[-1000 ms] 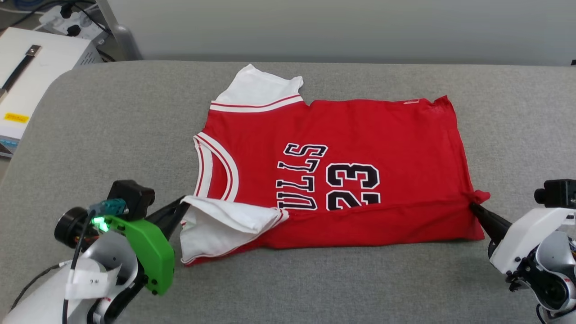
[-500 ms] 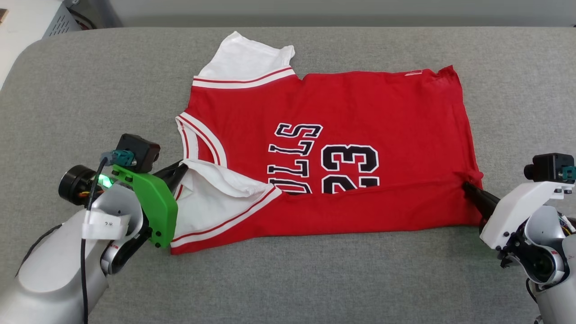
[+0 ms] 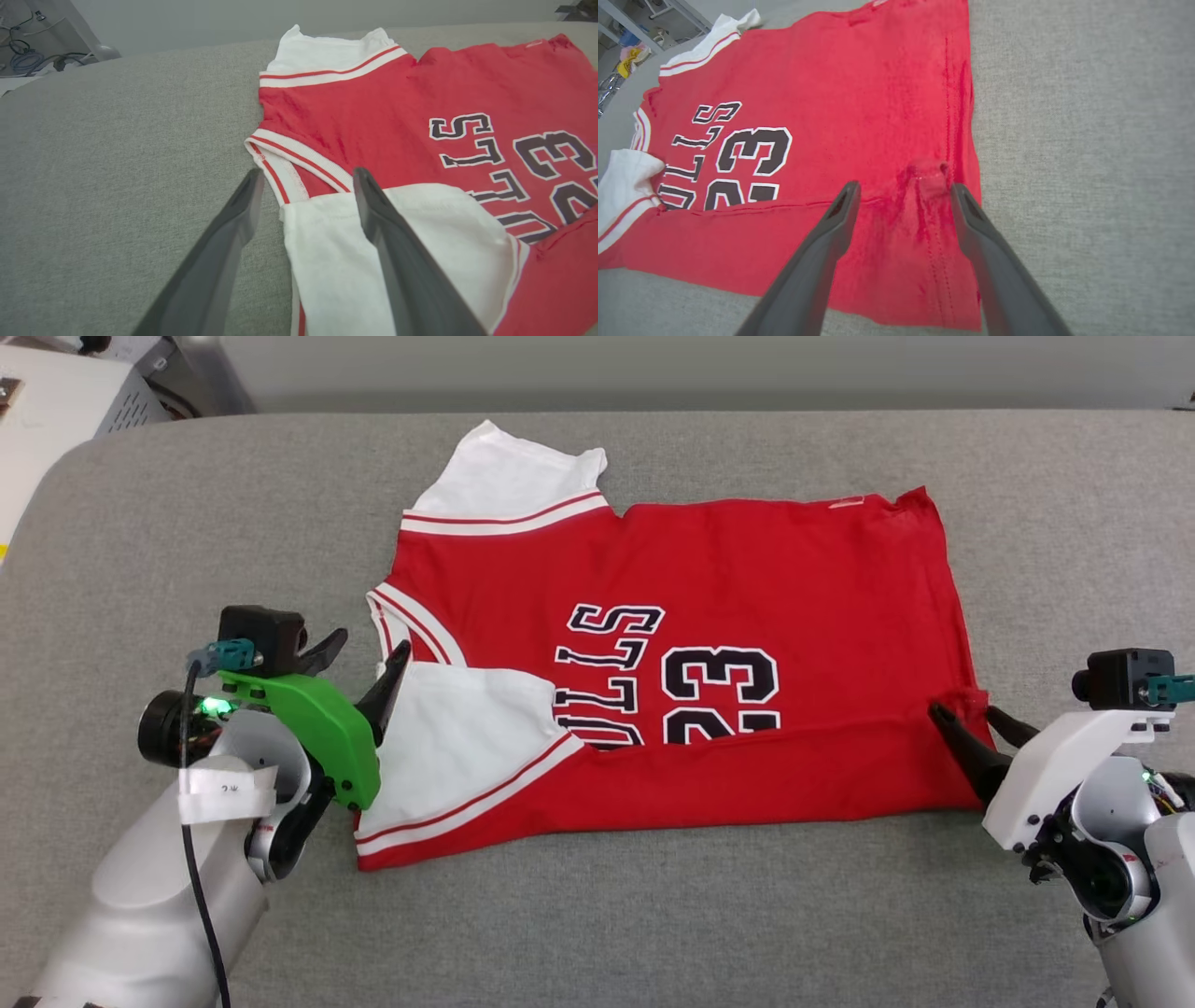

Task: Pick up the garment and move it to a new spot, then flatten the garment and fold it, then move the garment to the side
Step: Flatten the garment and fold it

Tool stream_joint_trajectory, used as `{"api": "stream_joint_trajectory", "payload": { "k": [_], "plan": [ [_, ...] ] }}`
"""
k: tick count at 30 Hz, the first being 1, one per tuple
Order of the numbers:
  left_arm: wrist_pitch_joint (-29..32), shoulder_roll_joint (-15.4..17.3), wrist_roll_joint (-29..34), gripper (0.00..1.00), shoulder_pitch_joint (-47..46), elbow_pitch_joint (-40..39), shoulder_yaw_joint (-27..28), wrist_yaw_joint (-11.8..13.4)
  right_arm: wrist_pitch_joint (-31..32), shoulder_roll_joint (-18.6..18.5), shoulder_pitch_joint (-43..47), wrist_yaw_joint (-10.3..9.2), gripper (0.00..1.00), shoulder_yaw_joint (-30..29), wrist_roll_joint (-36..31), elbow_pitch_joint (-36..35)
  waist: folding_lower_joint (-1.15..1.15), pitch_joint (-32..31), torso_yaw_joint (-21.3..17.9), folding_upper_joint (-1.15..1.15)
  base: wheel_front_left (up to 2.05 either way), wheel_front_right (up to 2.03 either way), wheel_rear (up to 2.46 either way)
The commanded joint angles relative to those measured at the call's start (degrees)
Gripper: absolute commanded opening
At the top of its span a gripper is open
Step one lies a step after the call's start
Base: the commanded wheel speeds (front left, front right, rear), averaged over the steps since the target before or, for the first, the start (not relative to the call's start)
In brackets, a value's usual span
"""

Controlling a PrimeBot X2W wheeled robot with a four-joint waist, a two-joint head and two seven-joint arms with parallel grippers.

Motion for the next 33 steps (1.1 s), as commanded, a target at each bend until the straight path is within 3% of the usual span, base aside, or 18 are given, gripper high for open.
{"api": "stream_joint_trajectory", "payload": {
  "k": [1,6,12,17,27,33],
  "plan": [
    [-1.7,-0.6,-1.0,1.00,1.3,0.5,1.0,0.7,-0.9,-0.7,0.4,-0.04,1.00,0.6,-1.4,-1.0,-0.01,-1.9,0.3,0.00,0.00,0.00,0.00],
    [-6.8,-2.0,-4.7,1.00,6.2,-1.2,4.5,2.8,-2.4,-2.9,3.4,-0.04,1.00,1.9,-7.2,-4.0,-0.01,-4.6,0.7,0.00,0.00,0.00,0.00],
    [-7.0,-1.9,-8.2,1.00,13.4,-7.0,6.8,7.1,1.2,-2.2,8.0,-0.04,1.00,0.3,-11.9,-7.8,-0.01,-6.4,0.9,0.00,0.00,0.00,0.00],
    [-3.0,-0.8,-10.7,1.00,19.3,-13.5,7.1,11.7,6.2,-0.1,11.2,-0.04,1.00,-3.2,-15.2,-11.5,-0.01,-6.7,0.8,0.00,0.00,0.00,0.00],
    [10.9,4.6,-11.9,1.00,26.3,-26.8,3.7,21.5,14.7,4.8,14.9,-0.04,1.00,-7.3,-19.4,-20.6,-0.01,-4.0,0.0,0.00,0.00,0.00,0.00],
    [10.8,4.6,-10.2,1.00,25.1,-25.6,3.9,24.8,15.3,5.4,14.8,-0.04,1.00,-7.3,-19.8,-22.3,-0.01,-2.1,-1.0,0.00,0.00,0.00,0.00]
  ]
}}
